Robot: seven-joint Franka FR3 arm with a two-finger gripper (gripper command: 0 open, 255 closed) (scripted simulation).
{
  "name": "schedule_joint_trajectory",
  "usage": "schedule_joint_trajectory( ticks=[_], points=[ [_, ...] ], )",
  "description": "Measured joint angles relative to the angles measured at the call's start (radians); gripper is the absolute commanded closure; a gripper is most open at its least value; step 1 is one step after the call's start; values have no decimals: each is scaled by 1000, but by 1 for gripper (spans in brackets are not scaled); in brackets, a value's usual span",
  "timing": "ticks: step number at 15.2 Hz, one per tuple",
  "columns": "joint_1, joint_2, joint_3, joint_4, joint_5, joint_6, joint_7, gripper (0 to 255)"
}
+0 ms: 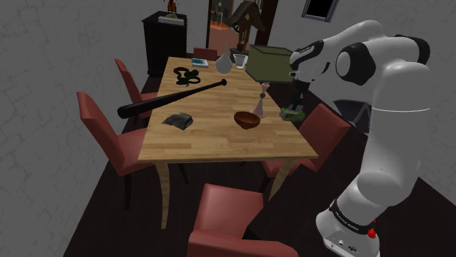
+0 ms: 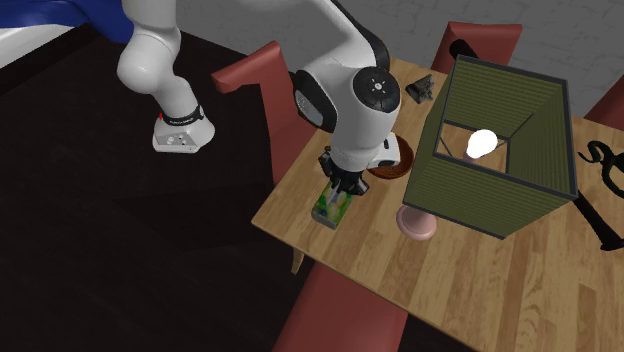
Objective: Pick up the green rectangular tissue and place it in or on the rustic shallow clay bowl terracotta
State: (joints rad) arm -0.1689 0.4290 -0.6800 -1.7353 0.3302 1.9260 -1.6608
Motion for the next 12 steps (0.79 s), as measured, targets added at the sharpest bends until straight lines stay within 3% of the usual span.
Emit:
schedule_joint_trajectory(
  ticks=[7, 12],
  points=[
    [6, -35, -14, 51, -28, -77, 21, 255],
    [58, -32, 10, 79, -24, -93, 101, 255]
  ],
)
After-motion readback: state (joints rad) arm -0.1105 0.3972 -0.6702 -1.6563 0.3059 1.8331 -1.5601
